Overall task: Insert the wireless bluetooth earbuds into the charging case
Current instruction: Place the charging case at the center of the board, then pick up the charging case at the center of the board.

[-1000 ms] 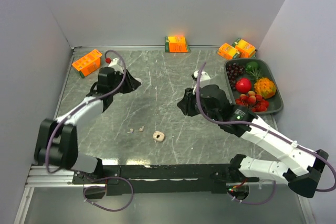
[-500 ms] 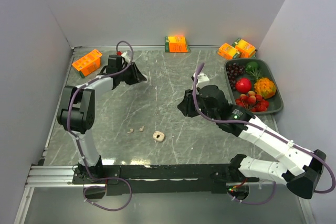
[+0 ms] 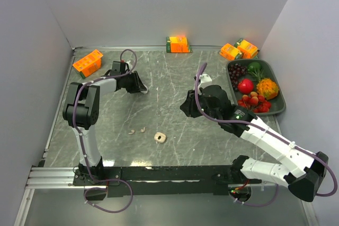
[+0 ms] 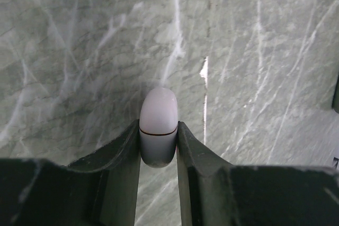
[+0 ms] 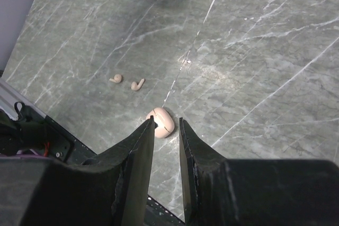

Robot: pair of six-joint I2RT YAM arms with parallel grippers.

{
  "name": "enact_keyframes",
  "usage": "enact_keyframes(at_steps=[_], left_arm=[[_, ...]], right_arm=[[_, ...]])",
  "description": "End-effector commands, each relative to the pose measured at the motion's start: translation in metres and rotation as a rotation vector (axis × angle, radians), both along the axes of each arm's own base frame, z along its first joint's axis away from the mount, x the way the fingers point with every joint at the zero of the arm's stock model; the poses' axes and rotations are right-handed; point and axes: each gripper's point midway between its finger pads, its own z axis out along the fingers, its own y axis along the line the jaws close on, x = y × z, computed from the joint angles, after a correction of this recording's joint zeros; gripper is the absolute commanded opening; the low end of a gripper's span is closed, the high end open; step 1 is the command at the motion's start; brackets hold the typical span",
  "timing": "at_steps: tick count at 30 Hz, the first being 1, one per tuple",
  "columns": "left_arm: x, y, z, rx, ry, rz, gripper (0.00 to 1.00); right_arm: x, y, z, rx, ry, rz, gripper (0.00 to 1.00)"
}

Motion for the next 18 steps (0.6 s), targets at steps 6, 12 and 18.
enact_keyframes(at_steps=[6,12,18], left_arm=[[-0.013,0.016,-0.024,0.086,0.081,0.035,0.30],[-0.021,0.023,-0.028,0.109,0.110,0.054,0.39],[-0.032,0.039,-0.023,0.130,0.128,0.085,0.47]], right_arm=[[0.006,-0.005,0.010,0.028,-0.038,-0.023,0.33],[0.006,-0.008,0.012,0.029,-0.042,-0.032,0.33],[0.005,-0.010,0.011,0.031,-0.038,-0.037,0.33]])
